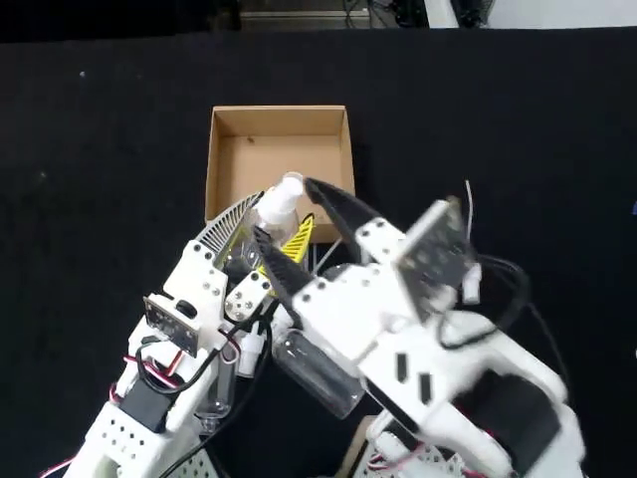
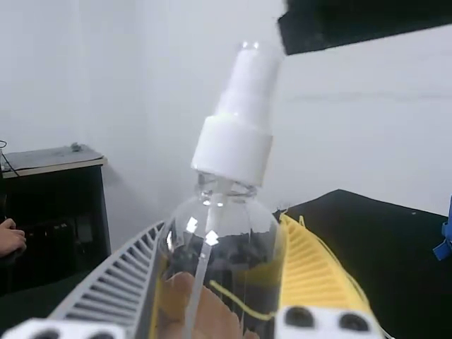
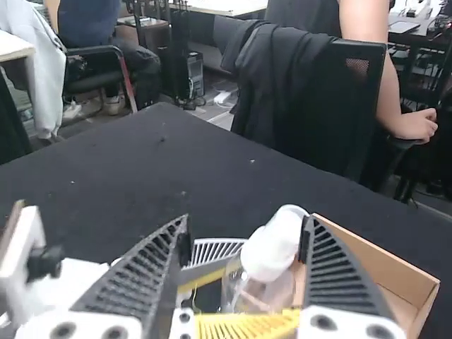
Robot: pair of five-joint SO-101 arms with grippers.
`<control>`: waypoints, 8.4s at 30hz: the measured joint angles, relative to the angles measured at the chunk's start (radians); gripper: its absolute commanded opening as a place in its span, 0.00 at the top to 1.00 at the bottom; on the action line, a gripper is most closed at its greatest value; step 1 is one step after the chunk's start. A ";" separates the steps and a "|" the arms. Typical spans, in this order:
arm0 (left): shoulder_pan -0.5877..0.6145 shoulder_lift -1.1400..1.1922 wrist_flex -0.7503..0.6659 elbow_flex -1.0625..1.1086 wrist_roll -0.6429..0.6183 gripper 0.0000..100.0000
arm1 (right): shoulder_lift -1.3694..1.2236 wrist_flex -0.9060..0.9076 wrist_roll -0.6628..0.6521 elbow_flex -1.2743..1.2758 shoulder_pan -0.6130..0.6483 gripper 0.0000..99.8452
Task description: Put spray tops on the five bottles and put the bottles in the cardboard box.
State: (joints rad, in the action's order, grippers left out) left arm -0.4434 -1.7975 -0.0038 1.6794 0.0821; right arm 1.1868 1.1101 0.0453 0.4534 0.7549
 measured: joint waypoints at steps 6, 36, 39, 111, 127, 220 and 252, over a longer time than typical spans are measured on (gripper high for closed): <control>0.000 0.000 0.000 0.000 0.000 0.97 | 0.094 0.084 0.000 -0.023 -0.166 0.78; 0.000 0.000 0.269 0.000 0.000 0.97 | 0.130 -0.835 0.055 1.241 -0.936 0.79; 0.000 0.000 0.285 0.000 0.000 0.97 | 0.130 -0.841 0.055 1.241 -0.936 0.79; 0.405 1.679 -1.056 -0.620 -0.127 0.97 | 0.130 -0.841 0.055 1.241 -0.936 0.78; 0.405 2.022 -1.056 -0.918 -0.140 0.97 | 0.130 -0.841 0.055 1.241 -0.936 0.78; 0.410 2.499 -1.060 -1.309 -0.141 0.69 | 0.130 -0.847 0.055 1.241 -0.936 0.78; 0.417 2.101 -0.833 -1.203 -0.143 0.69 | 0.130 -0.847 0.055 1.241 -0.936 0.78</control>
State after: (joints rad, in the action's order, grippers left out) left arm -0.0261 0.3030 -0.8370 0.4764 -0.0606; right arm 1.3172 0.2631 0.1005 1.6947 -0.1811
